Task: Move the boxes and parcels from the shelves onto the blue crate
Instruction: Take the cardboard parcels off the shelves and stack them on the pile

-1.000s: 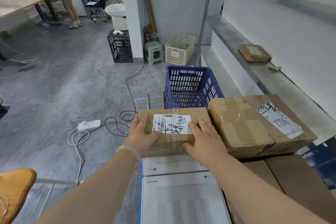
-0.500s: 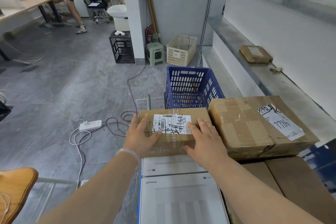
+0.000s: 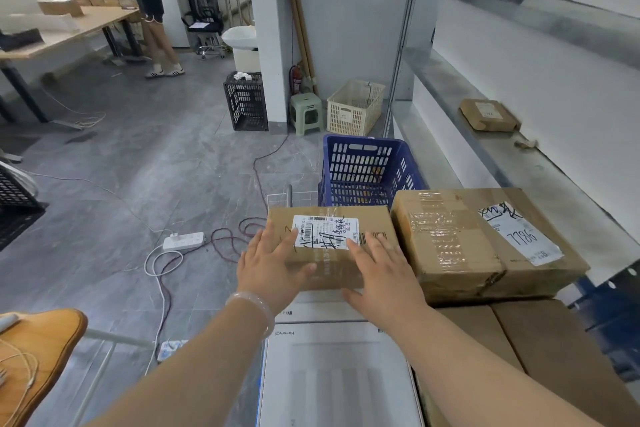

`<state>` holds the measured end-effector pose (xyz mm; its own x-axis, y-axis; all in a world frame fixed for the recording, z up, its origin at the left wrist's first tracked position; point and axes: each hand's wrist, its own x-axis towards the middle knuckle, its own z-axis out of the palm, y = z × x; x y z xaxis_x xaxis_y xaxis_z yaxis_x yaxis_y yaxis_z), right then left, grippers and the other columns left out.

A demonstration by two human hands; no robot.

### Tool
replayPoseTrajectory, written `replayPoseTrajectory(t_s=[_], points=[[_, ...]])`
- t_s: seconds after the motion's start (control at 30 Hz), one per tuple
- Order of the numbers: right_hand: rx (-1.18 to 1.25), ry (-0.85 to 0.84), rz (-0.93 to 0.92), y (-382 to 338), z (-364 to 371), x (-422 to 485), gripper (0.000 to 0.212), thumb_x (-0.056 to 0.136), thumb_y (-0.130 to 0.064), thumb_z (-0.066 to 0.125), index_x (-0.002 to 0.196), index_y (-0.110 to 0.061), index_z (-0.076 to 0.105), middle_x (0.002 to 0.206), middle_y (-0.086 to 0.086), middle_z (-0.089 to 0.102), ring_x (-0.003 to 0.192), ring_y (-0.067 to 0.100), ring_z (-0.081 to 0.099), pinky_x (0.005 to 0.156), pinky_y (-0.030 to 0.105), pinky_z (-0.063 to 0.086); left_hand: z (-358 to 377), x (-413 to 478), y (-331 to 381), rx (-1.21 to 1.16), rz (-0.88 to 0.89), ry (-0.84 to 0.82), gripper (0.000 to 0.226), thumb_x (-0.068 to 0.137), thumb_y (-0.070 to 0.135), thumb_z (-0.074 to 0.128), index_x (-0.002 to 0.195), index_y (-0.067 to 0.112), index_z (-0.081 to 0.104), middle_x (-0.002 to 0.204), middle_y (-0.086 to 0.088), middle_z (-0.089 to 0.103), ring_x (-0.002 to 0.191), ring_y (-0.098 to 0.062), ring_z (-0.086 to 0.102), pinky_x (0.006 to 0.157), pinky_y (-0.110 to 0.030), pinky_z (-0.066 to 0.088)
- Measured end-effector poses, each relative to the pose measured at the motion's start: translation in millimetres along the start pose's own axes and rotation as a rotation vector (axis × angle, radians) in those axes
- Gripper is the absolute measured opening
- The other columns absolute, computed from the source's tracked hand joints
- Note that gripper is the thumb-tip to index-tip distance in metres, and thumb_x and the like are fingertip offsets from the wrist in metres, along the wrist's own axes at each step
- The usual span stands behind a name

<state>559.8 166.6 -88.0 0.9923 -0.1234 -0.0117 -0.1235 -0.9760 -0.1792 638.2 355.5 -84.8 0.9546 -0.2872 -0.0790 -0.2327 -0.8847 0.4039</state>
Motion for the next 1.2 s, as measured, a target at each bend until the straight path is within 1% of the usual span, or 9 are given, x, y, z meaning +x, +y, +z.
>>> replayPoseTrajectory(t_s=[0.23, 0.47, 0.57, 0.77, 0.83, 0.9, 0.97, 1.07, 1.2], points=[[0.001, 0.073, -0.118, 3, -1, -46, 0.089, 0.088, -0.066, 0.047, 0.155, -0.036, -0.003, 0.164, 0.003, -0.005, 0.15, 0.021, -0.01, 0.119, 0.038, -0.006, 9, -48, 22, 0.145, 0.136, 0.068, 0.076, 0.088, 0.069, 0.044, 0.151, 0.049, 0.008, 0.163, 0.006, -0.012, 0.151, -0.019, -0.008, 0.122, -0.045, 0.001], [-0.038, 0.136, -0.049, 3, -4, -114, 0.092, 0.085, -0.074, 0.036, 0.152, -0.039, -0.015, 0.161, -0.001, -0.021, 0.149, 0.019, -0.017, 0.112, 0.036, -0.019, 8, -87, 46, 0.197, 0.293, 0.038, 0.084, 0.088, 0.063, 0.05, 0.151, 0.047, -0.003, 0.162, 0.006, -0.017, 0.15, -0.02, -0.011, 0.12, -0.049, -0.002], [-0.065, 0.198, 0.087, 2, -4, -153, 0.093, 0.078, -0.078, 0.024, 0.151, -0.038, -0.018, 0.162, 0.0, -0.018, 0.149, 0.02, -0.016, 0.113, 0.038, -0.018, 8, -104, 63, 0.223, 0.448, 0.038, 0.084, 0.089, 0.063, 0.048, 0.151, 0.048, -0.007, 0.162, 0.006, -0.019, 0.15, -0.021, -0.011, 0.12, -0.048, -0.004], [-0.055, 0.183, 0.446, -1, 5, -266, 0.101, 0.081, -0.078, 0.04, 0.149, -0.038, -0.024, 0.162, 0.002, -0.018, 0.149, 0.021, -0.017, 0.117, 0.043, -0.013, 37, -170, 86, 0.189, 0.757, -0.04, 0.082, 0.092, 0.061, 0.044, 0.151, 0.045, -0.011, 0.163, 0.004, -0.016, 0.151, -0.022, -0.007, 0.12, -0.043, 0.001], [-0.043, 0.205, 0.553, 0, 3, -310, 0.102, 0.073, -0.082, 0.032, 0.151, -0.038, -0.017, 0.164, 0.003, -0.01, 0.15, 0.023, -0.01, 0.118, 0.045, -0.01, 50, -199, 104, 0.158, 0.866, -0.102, 0.083, 0.092, 0.06, 0.046, 0.151, 0.044, -0.011, 0.163, 0.004, -0.012, 0.15, -0.023, 0.001, 0.121, -0.041, 0.007], [-0.036, 0.224, 0.667, 3, -3, -356, 0.102, 0.072, -0.08, 0.036, 0.153, -0.037, -0.011, 0.164, 0.002, -0.009, 0.15, 0.023, -0.008, 0.119, 0.045, -0.009, 62, -227, 128, 0.151, 0.967, -0.138, 0.085, 0.091, 0.06, 0.047, 0.151, 0.044, -0.011, 0.164, 0.003, -0.007, 0.149, -0.025, 0.008, 0.121, -0.04, 0.012], [-0.061, 0.231, 0.775, 7, -8, -403, 0.102, 0.078, -0.077, 0.043, 0.149, -0.04, -0.02, 0.162, -0.001, -0.019, 0.149, 0.02, -0.016, 0.118, 0.043, -0.015, 72, -257, 155, 0.147, 1.071, -0.157, 0.087, 0.09, 0.062, 0.048, 0.151, 0.044, -0.011, 0.164, 0.003, -0.003, 0.148, -0.024, 0.011, 0.12, -0.042, 0.016], [-0.06, 0.284, 0.927, 14, -15, -474, 0.102, 0.071, -0.082, 0.029, 0.143, -0.044, -0.032, 0.16, -0.002, -0.025, 0.147, 0.018, -0.022, 0.115, 0.042, -0.021, 85, -310, 196, 0.151, 1.208, -0.182, 0.087, 0.089, 0.065, 0.046, 0.151, 0.045, -0.01, 0.164, 0.006, -0.006, 0.15, -0.019, 0.006, 0.12, -0.046, 0.016], [-0.074, 0.366, 1.089, 22, -12, -566, 0.102, 0.069, -0.082, 0.032, 0.147, -0.043, -0.022, 0.164, 0.003, -0.008, 0.15, 0.023, -0.007, 0.116, 0.044, -0.014, 99, -396, 247, 0.179, 1.379, -0.231, 0.088, 0.09, 0.065, 0.046, 0.151, 0.043, -0.013, 0.164, 0.005, -0.01, 0.15, -0.022, 0.003, 0.121, -0.048, 0.01]])
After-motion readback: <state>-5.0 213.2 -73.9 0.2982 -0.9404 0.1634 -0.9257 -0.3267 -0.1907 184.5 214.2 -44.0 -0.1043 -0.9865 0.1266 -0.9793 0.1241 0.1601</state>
